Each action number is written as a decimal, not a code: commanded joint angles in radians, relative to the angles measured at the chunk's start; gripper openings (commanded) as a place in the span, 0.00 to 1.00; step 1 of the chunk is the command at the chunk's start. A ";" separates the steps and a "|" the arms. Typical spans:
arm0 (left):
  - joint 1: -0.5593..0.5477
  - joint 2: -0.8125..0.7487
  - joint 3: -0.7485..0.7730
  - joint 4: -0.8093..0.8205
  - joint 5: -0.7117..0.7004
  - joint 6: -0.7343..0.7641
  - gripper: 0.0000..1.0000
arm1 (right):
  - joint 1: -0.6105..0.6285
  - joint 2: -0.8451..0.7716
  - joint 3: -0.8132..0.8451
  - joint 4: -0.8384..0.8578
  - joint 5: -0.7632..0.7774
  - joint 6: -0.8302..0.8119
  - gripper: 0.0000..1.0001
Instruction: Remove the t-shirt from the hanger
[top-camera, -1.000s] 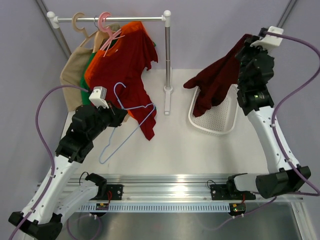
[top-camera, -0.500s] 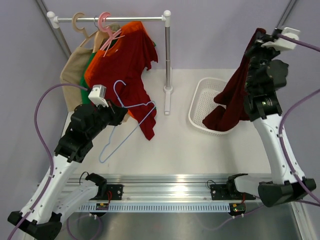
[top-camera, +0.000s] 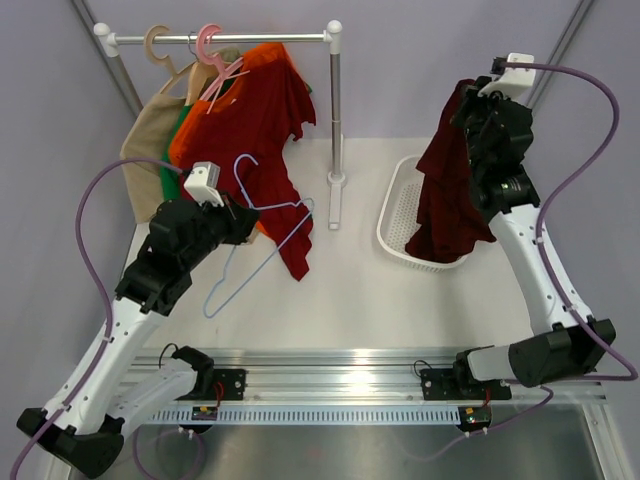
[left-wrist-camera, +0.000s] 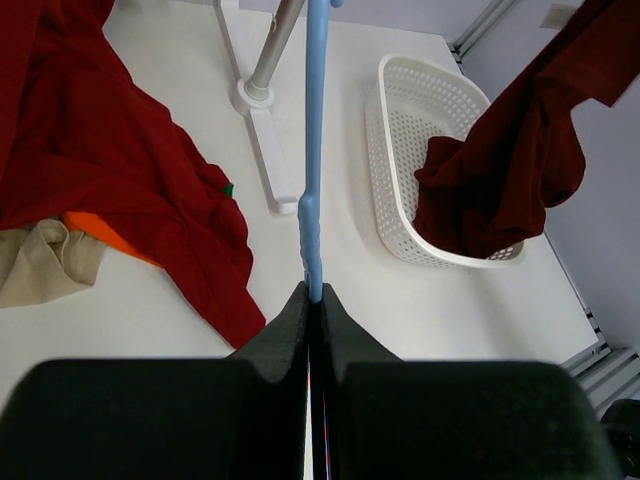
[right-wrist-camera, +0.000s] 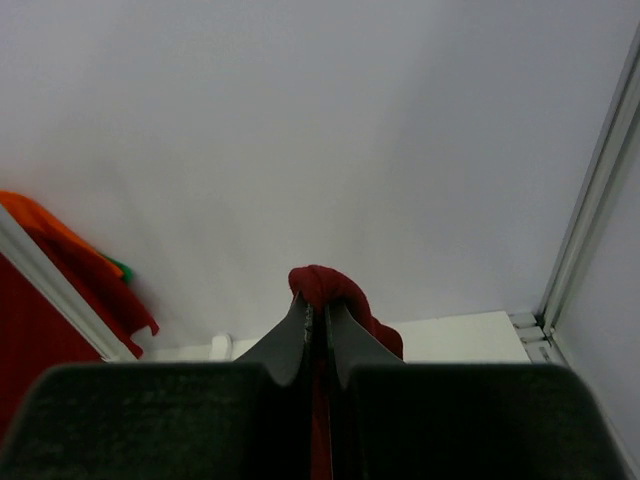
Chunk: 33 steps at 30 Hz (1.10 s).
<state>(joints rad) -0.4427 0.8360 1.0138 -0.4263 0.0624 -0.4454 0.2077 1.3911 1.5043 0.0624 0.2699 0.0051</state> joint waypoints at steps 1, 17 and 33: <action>-0.016 0.031 0.091 0.103 -0.033 0.004 0.00 | 0.001 -0.124 0.002 0.050 0.000 0.073 0.00; -0.060 0.336 0.497 0.221 -0.206 0.198 0.00 | 0.001 -0.210 -0.420 -0.038 -0.133 0.397 0.74; -0.065 0.759 0.897 0.273 -0.420 0.390 0.00 | 0.004 -0.586 -0.641 -0.151 -0.336 0.498 0.68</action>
<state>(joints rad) -0.5030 1.5784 1.7962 -0.2344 -0.2745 -0.1104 0.2077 0.8379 0.8890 -0.0494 0.0067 0.4686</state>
